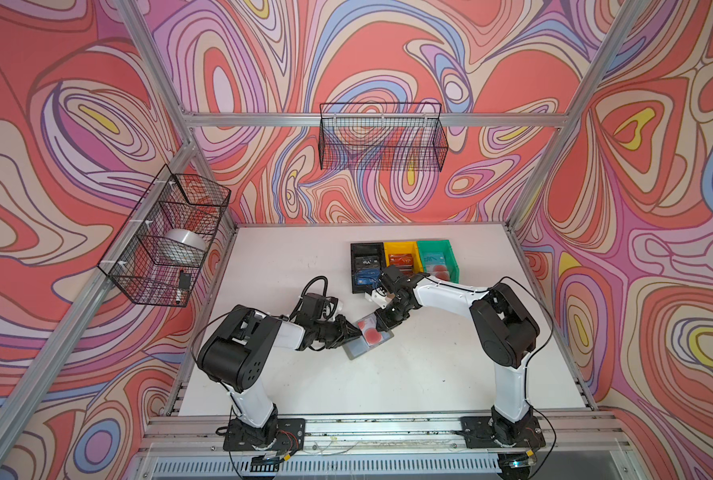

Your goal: Take the credit cards out of the card holder

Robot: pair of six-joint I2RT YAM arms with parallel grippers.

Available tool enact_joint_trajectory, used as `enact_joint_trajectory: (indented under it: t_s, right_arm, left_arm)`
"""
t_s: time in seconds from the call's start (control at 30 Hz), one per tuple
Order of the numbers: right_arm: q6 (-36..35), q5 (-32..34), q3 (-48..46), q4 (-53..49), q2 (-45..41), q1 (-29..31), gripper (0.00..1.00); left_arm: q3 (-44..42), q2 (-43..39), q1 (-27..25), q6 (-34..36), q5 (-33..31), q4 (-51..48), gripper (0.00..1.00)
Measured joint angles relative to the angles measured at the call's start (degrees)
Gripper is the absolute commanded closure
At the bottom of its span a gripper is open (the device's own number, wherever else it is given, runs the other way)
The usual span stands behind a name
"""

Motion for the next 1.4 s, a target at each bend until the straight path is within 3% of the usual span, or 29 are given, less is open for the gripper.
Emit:
enact_joint_trajectory:
  t_s: [0.7, 0.83, 1.07, 1.27, 1.4]
  right_arm:
    - [-0.22, -0.07, 2.64, -1.33, 1.86, 0.02, 0.86]
    - [-0.17, -0.09, 2.62, -1.31, 1.86, 0.02, 0.86]
    - [-0.20, -0.17, 2.62, -1.31, 1.86, 0.02, 0.85]
    - [-0.20, -0.31, 2.60, -1.29, 1.86, 0.00, 0.85]
    - [-0.20, -0.66, 2.38, -1.03, 1.86, -0.15, 0.85]
  left_arm:
    - [0.04, 1.40, 0.00, -0.39, 0.37, 2.67, 0.82]
    - [0.46, 1.86, 0.00, -0.39, 0.37, 2.62, 0.88]
    - [0.63, 2.16, 0.00, -0.39, 0.33, 2.60, 0.89]
    - [0.85, 2.16, 0.00, -0.37, 0.35, 2.25, 1.00]
    - [1.27, 2.16, 0.00, -0.37, 0.37, 1.57, 1.00]
